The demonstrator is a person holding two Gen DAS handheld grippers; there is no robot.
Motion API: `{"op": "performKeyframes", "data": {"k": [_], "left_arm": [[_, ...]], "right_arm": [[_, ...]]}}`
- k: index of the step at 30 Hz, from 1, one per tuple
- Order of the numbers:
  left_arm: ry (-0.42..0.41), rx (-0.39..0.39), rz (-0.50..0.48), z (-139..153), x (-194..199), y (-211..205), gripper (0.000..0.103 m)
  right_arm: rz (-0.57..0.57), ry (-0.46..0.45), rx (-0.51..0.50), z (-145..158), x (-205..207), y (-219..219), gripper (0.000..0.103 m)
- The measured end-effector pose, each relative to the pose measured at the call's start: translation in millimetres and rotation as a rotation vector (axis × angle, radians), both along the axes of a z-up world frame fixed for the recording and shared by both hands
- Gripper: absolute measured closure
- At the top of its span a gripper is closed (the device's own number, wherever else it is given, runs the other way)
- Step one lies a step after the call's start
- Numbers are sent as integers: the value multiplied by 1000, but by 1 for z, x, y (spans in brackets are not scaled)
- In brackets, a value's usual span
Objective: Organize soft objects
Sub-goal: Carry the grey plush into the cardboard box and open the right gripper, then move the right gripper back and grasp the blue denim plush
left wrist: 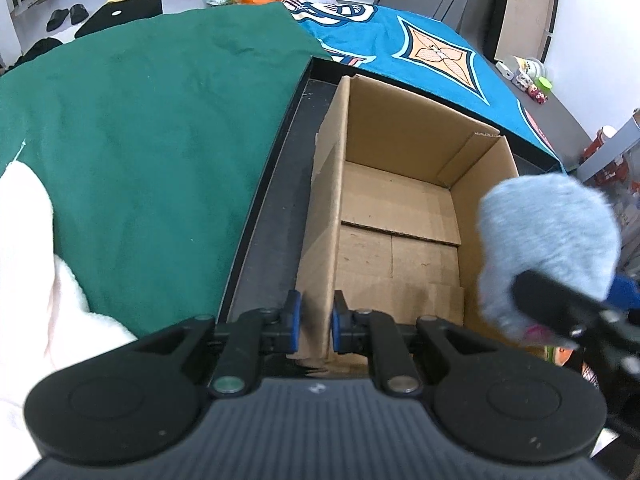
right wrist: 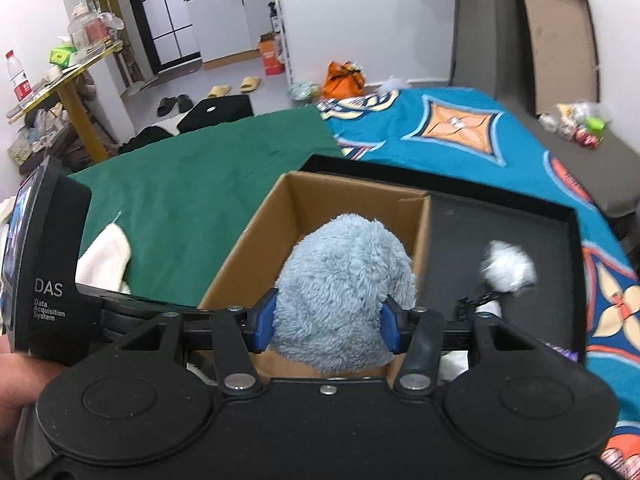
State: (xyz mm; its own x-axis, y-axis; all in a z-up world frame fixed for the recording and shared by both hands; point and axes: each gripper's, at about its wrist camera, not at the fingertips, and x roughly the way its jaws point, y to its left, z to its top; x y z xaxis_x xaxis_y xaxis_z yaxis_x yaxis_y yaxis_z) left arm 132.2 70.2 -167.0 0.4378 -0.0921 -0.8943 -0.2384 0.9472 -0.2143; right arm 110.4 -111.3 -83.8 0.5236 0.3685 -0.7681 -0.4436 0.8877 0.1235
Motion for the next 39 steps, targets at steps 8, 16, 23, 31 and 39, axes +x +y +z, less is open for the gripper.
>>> {"op": "performKeyframes", "data": {"k": [8,16,23,31,39], "left_arm": [[-4,-20,3,-1,-1,2,89],[-17,-9,-2,0,0,-1,88],[-33,-7,5,3,-4,-1,88],[-89,45,-10,12,-12,-10,86],[-111,127,-37,17,-13,-23,51]], "right_arm": [[-22,83,41,-20,17,14,50],[-63,86,67,-19,19,8,30],[-67,50,81,-6,8,-9,28],[-85,-22,61,5,-1,-36,25],[-187,19,34,-20,-2,-79,25]]}}
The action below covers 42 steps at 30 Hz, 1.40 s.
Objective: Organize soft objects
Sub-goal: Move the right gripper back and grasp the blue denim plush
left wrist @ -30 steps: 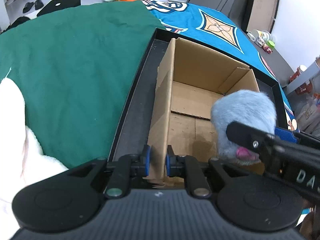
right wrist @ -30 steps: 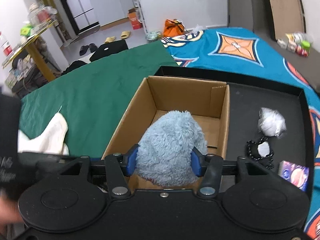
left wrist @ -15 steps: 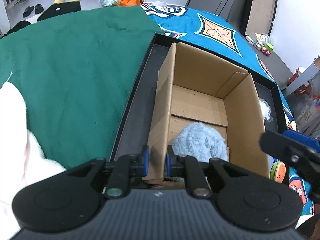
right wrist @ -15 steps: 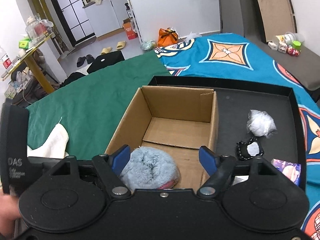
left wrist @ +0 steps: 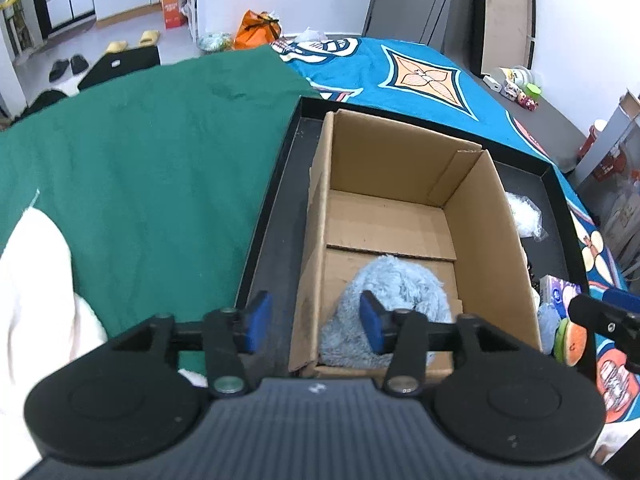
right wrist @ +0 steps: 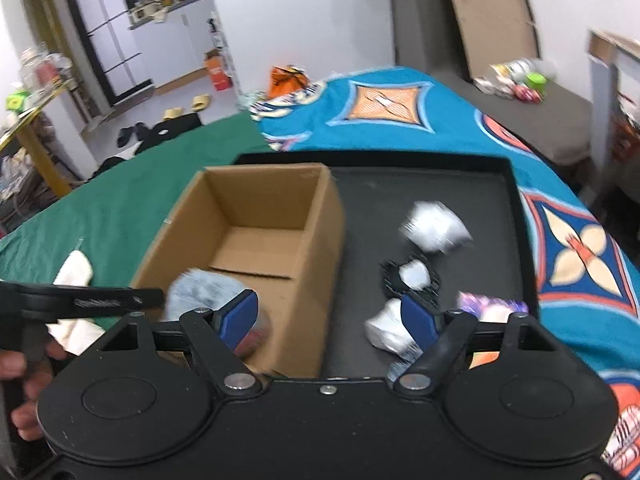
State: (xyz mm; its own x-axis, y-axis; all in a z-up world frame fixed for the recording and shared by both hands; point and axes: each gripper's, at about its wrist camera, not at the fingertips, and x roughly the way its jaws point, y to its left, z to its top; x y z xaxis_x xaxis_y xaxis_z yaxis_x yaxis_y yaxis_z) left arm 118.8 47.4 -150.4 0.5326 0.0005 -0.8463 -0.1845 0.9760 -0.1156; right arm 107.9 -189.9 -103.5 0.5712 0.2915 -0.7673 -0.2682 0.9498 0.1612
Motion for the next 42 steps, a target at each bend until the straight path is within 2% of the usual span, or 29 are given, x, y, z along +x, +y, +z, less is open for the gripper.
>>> {"op": "performKeyframes", "data": {"k": [9,21,29,32,34,36,38,39,42], "left_arm": [[-8,101,-50,3,1,-21,35],[26,168,-52,0,8,-32,34],[43,188,-55,-2,12,-37,34],[44,189,-54,-2,11,-38,34],[45,188,-51,-1,12,-38,34],[44,188,-50,-1,11,-38,34],[44,188,-51,-1,11,-38,34],[43,188,-52,0,10,-38,34],[39,184,-52,1,9,-36,34]], "right_arm": [[-82,51,8,-29,1,-35,25],[-173,171,6,-71,12,-58,27],[-188,190,-39,-87,20,-62,30],[-171,198,-44,-91,20,-61,46],[-150,217,-41,-94,20,-59,82],[-157,250,-4,-97,21,-62,84],[-161,239,13,-94,20,-64,100],[-161,231,19,-91,19,-65,103],[-155,211,27,-87,14,-64,103]]}}
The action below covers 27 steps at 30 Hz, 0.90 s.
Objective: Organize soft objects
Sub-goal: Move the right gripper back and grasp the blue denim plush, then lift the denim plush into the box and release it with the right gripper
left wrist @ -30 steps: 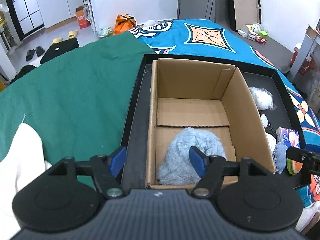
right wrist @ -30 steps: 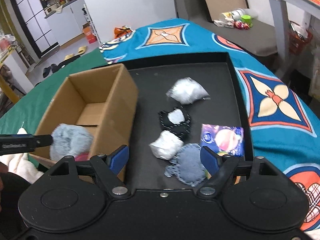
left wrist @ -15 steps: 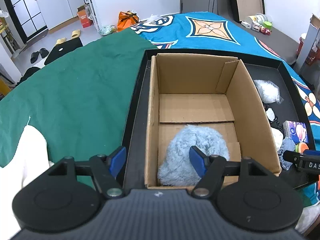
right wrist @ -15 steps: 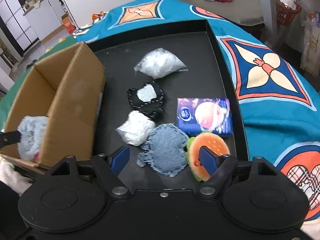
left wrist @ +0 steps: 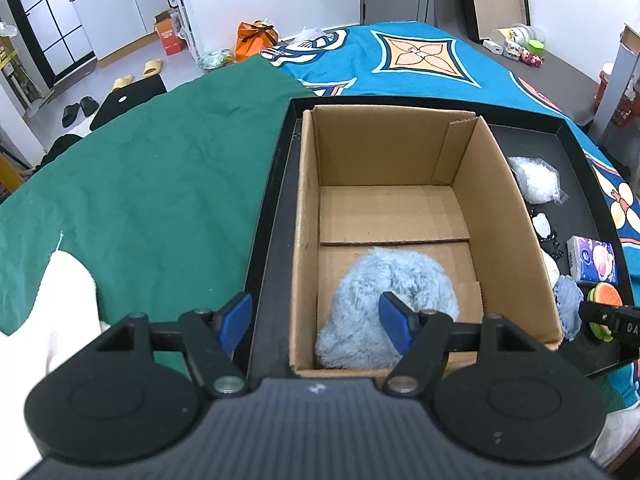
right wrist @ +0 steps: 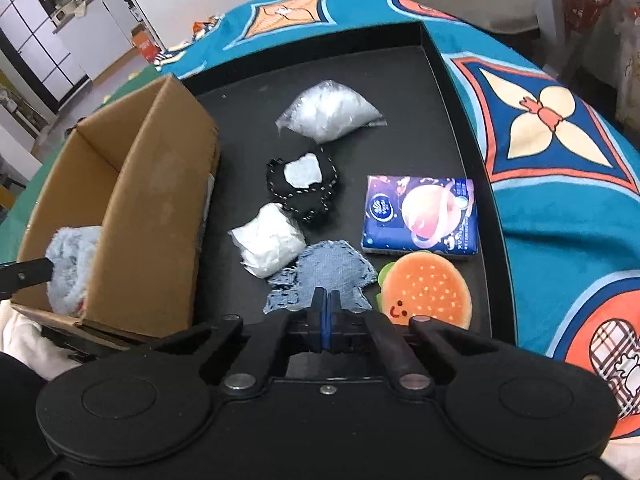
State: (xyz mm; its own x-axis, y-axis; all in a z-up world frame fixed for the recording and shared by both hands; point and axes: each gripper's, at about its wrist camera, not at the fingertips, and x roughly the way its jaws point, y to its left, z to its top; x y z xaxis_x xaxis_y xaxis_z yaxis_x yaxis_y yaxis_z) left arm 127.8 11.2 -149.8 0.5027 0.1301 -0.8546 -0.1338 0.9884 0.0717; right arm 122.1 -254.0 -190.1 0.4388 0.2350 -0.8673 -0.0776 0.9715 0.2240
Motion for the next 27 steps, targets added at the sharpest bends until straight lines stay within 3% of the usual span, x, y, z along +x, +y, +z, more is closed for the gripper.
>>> {"op": "performKeyframes", "data": {"k": [6,8,9,10,12,13,21,23,24,25,27], "left_arm": [[-7,-29,6,2,-3,5,34],[-12,-37,7,4,-5,7,34],[-16,-41,6,4,-6,8,34],[-21,-43,4,5,-7,8,34],[-23,-44,-1,6,-7,8,34],[-22,-43,-1,5,-7,8,34],[-6,-59,7,1,-2,12,34],[5,-58,10,-2,1,13,34],[9,-57,12,-3,2,13,34],[8,-56,14,-3,2,13,34],[0,-60,18,-3,2,13,34]], "right_arm": [[-7,-15,7,8,-2,0,103],[-30,-3,16,5,1,-2,99],[-39,3,20,4,2,-3,88],[-51,11,22,3,4,-4,67],[-71,-8,15,5,3,-5,46],[-77,-19,12,6,3,-4,43],[-58,60,-8,-16,9,7,42],[-59,73,-5,-21,10,9,50],[-61,64,-17,-21,10,9,67],[-55,60,-30,-20,10,10,74],[-64,68,-8,-19,11,7,77]]}}
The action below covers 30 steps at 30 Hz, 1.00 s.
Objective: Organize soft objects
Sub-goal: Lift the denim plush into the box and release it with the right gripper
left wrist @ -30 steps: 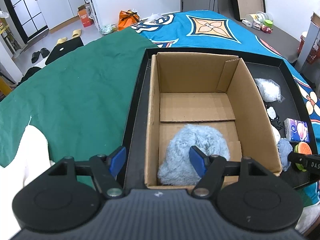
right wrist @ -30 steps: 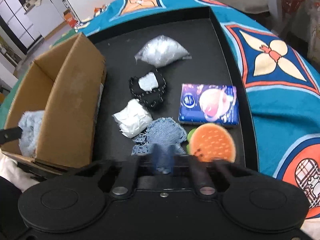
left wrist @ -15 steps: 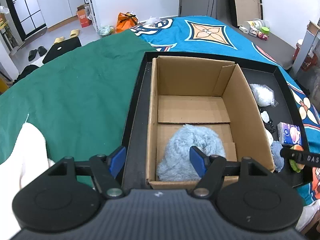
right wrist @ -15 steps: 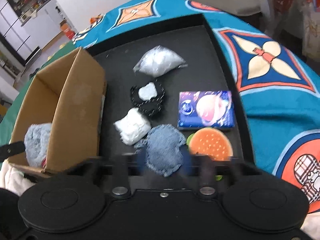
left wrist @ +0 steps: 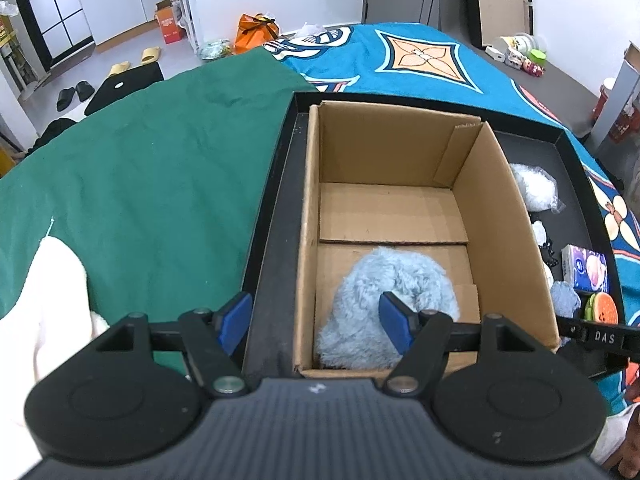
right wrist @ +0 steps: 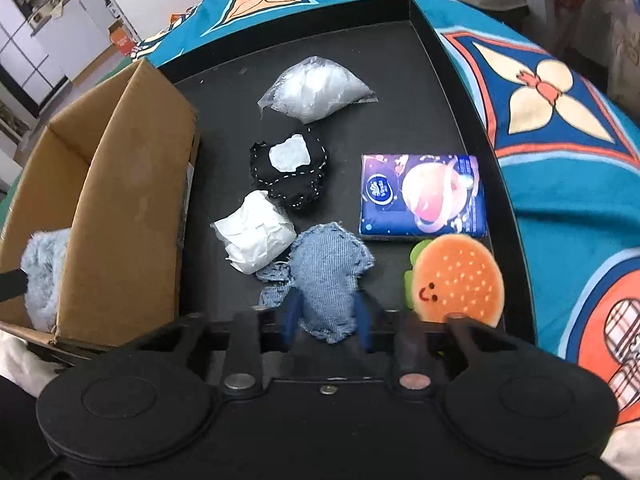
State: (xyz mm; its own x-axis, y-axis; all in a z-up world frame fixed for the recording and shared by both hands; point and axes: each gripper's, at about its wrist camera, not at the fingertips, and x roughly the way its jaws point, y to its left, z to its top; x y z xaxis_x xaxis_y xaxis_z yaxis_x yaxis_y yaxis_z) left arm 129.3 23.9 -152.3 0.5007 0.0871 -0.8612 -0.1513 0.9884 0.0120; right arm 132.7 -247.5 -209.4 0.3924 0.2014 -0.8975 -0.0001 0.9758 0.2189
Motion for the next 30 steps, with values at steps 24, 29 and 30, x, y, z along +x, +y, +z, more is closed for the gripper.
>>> {"op": "performKeyframes", "data": {"k": [24,29,30], "left_arm": [[-81,-71,8,12,-12,11,38],[-87,-88,5,11,-13,14,46],[-87,-96,7,11,-13,15,49]], "right_arm": [[35,-165,7,68,-9,18,79],[63,-213,6,85,-4,33,79],[68,-220,7,88,-3,36,79]]}}
